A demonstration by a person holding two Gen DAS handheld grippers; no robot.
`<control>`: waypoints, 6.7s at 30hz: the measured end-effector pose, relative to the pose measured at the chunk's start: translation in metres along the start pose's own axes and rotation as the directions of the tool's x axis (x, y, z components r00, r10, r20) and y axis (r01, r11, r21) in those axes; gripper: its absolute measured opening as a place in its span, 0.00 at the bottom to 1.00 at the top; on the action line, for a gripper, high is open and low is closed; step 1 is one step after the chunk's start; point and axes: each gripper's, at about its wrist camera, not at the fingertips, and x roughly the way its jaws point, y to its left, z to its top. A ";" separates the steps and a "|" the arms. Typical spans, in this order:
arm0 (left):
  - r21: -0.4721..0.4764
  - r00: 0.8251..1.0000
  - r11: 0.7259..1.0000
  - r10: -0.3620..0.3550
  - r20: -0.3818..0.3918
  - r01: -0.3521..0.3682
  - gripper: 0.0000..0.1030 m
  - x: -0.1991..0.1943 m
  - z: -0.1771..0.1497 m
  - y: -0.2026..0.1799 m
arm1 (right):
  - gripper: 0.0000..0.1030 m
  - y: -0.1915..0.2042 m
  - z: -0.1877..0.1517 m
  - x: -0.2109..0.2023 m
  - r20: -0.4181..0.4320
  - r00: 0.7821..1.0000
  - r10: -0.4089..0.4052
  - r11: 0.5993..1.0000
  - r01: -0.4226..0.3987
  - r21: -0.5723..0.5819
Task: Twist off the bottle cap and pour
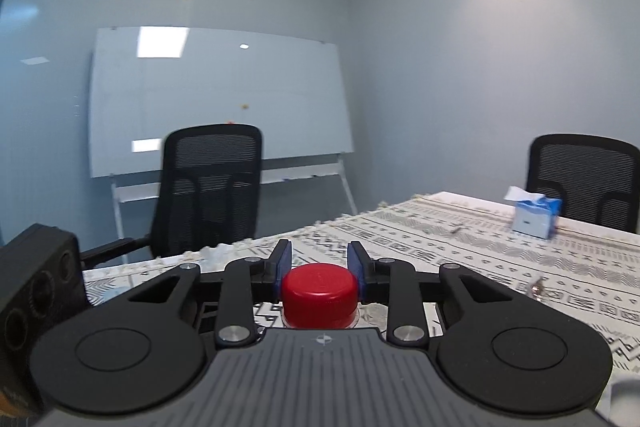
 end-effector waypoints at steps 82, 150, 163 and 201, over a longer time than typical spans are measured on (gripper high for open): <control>-0.037 0.997 0.997 0.064 0.041 -0.062 0.62 -0.032 -0.001 -0.016 | 0.28 0.028 0.002 0.013 0.003 0.972 -0.236 0.971 0.235 0.052; -0.004 0.995 0.996 0.090 0.037 -0.090 0.63 -0.052 0.003 -0.038 | 0.46 0.000 0.022 0.015 -0.146 0.983 -0.113 0.970 0.141 0.196; -0.003 0.995 0.995 0.096 0.036 -0.096 0.64 -0.047 0.000 -0.037 | 0.52 -0.001 0.022 0.011 -0.117 0.986 -0.122 0.973 0.142 0.182; 0.014 0.992 0.993 0.119 0.037 -0.120 0.64 -0.035 0.003 -0.020 | 0.29 0.029 0.011 0.024 -0.062 0.961 -0.270 0.958 0.274 0.082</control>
